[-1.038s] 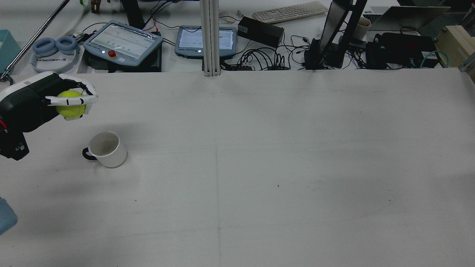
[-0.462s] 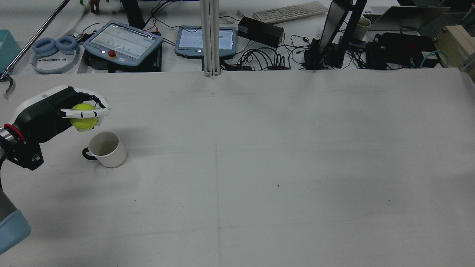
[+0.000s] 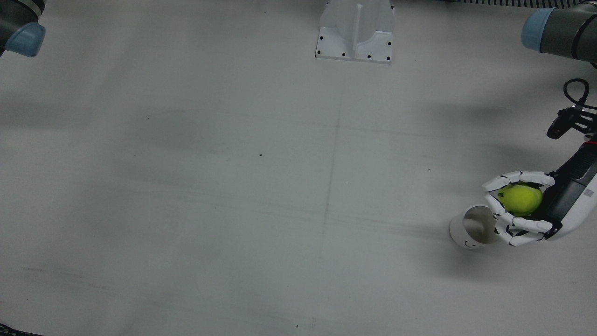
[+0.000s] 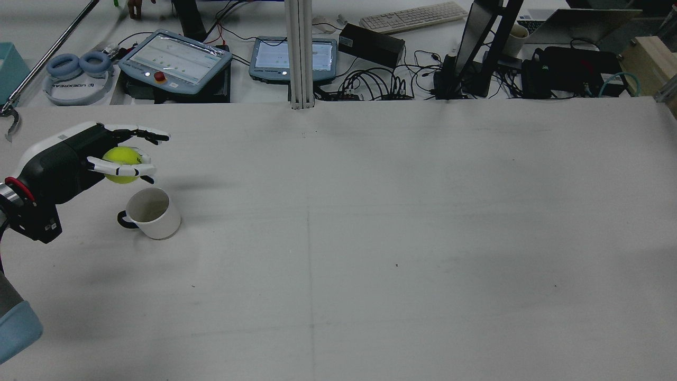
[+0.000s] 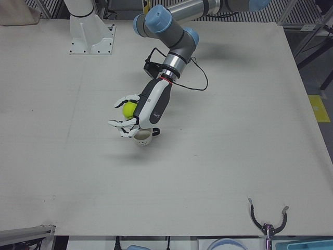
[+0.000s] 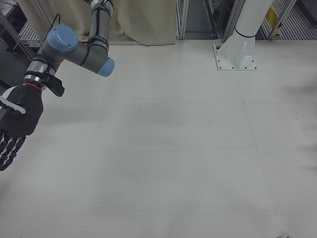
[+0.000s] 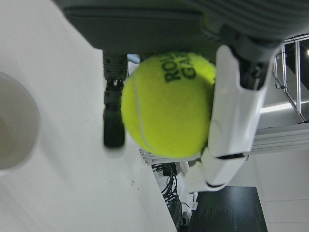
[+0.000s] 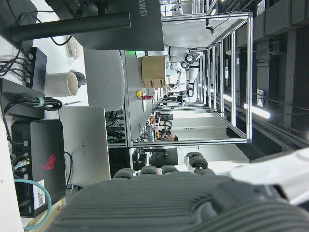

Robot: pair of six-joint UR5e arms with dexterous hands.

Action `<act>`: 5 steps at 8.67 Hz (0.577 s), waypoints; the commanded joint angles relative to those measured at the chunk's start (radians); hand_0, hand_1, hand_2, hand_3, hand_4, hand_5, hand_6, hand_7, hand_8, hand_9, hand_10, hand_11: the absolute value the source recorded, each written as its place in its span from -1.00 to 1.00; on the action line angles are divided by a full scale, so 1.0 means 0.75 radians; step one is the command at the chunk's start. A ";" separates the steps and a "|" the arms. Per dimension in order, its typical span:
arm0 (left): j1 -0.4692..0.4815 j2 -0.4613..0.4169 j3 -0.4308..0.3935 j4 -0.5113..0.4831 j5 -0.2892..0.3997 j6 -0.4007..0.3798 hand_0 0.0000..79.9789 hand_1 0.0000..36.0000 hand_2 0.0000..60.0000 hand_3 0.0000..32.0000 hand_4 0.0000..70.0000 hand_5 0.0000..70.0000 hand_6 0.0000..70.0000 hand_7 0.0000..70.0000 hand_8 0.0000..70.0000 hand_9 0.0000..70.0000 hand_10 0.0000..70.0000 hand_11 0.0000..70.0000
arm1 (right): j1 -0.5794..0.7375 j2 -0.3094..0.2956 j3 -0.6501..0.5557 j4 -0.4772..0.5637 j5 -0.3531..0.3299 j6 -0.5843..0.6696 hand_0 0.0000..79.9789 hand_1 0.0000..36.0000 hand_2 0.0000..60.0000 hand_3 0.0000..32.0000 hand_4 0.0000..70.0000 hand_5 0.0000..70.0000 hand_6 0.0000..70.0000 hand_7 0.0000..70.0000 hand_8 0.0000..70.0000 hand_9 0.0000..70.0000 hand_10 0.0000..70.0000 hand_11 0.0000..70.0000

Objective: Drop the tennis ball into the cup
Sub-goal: 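Move the left hand holding the tennis ball over the white mug, then open the left hand fingers to release the ball into the mug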

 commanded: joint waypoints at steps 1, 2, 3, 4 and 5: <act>-0.001 0.013 -0.006 -0.021 -0.005 -0.007 0.80 1.00 1.00 -1.00 -0.27 -0.59 -0.79 -0.77 -0.76 -0.65 -0.73 -0.48 | 0.000 0.000 0.001 0.000 0.000 0.000 -1.00 -1.00 -1.00 -1.00 -1.00 -1.00 -1.00 -1.00 -1.00 -1.00 -1.00 -1.00; -0.001 0.015 -0.006 -0.023 -0.005 -0.007 0.83 1.00 1.00 -1.00 -0.29 -0.59 -0.80 -0.79 -0.78 -0.69 -0.76 -0.52 | 0.000 0.000 0.001 0.000 0.000 0.000 -1.00 -1.00 -1.00 -1.00 -1.00 -1.00 -1.00 -1.00 -1.00 -1.00 -1.00 -1.00; -0.001 0.015 -0.006 -0.025 -0.005 -0.007 0.84 1.00 1.00 -1.00 -0.31 -0.59 -0.81 -0.80 -0.79 -0.71 -0.77 -0.54 | 0.000 0.002 -0.001 0.000 0.000 0.000 -1.00 -1.00 -1.00 -1.00 -1.00 -1.00 -1.00 -1.00 -1.00 -1.00 -1.00 -1.00; -0.001 0.015 -0.006 -0.025 -0.005 -0.007 0.84 1.00 1.00 -1.00 -0.32 -0.59 -0.81 -0.80 -0.81 -0.72 -0.77 -0.54 | 0.000 0.002 -0.001 0.000 0.000 0.000 -1.00 -1.00 -1.00 -1.00 -1.00 -1.00 -1.00 -1.00 -1.00 -1.00 -1.00 -1.00; -0.003 0.015 -0.016 -0.025 -0.005 -0.009 0.81 1.00 1.00 -1.00 -0.31 -0.59 -0.81 -0.81 -0.82 -0.73 -0.77 -0.55 | 0.000 0.000 0.001 0.000 0.000 0.000 -1.00 -1.00 -1.00 -1.00 -1.00 -1.00 -1.00 -1.00 -1.00 -1.00 -1.00 -1.00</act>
